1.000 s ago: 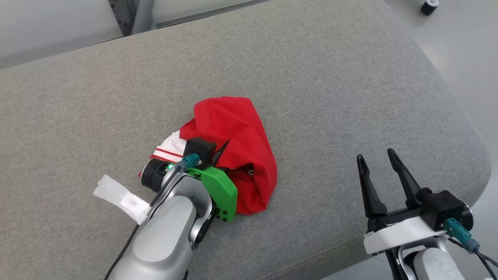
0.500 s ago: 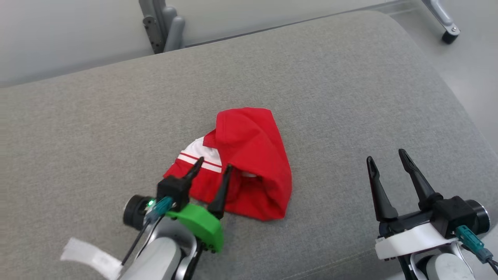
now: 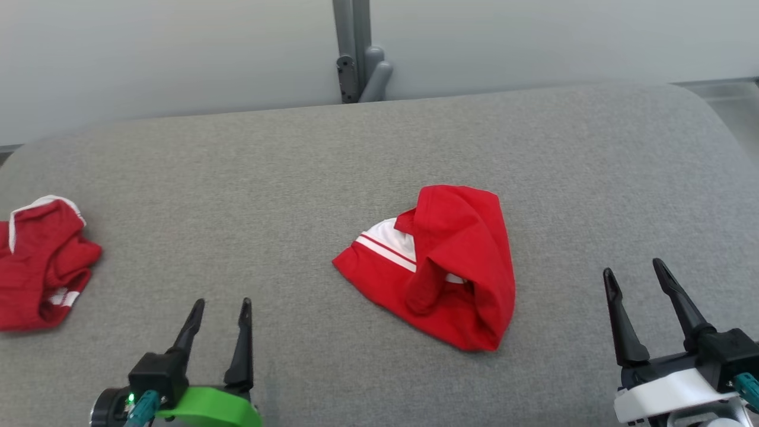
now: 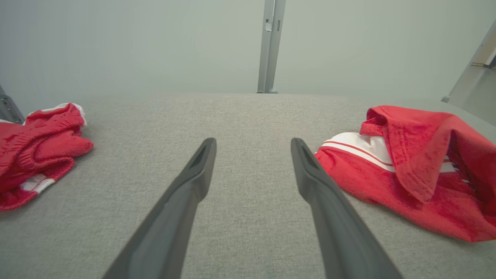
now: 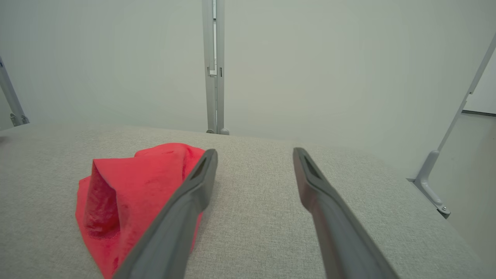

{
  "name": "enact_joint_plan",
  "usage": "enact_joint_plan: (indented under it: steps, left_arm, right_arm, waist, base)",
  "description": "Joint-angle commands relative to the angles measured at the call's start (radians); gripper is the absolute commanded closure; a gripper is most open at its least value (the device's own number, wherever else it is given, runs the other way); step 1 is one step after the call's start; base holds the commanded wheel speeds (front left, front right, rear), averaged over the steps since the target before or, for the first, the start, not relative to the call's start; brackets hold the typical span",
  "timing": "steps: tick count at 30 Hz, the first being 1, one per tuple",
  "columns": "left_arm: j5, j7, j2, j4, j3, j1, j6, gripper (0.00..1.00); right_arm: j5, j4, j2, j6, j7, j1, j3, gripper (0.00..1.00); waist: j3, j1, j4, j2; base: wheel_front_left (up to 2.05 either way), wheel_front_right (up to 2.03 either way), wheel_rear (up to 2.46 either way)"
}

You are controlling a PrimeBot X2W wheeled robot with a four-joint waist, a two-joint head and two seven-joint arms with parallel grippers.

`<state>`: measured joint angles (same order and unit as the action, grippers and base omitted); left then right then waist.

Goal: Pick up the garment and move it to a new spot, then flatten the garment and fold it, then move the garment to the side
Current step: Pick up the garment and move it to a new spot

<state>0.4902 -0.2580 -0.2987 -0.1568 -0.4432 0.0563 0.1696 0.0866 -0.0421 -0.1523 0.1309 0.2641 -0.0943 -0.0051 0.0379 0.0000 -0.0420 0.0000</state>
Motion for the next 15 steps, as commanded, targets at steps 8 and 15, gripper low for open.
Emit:
enact_joint_plan:
  steps: [8,15]
  left_arm:
    - [-0.068,-0.007,0.052,0.010,0.231,-0.159,-0.117,0.00]
    - [-0.143,-0.006,0.128,0.018,0.374,-0.234,-0.225,0.00]
  right_arm:
    - [0.005,0.051,0.017,0.000,0.001,-0.057,-0.084,0.00]
    - [0.006,0.086,0.025,0.000,0.001,-0.058,-0.098,0.00]
  waist:
    - [-0.077,0.0000,0.095,0.0000]
    - [-0.089,0.0000,0.079,0.0000]
  base:
    - [0.00,0.00,0.00]
    - [0.00,0.00,0.00]
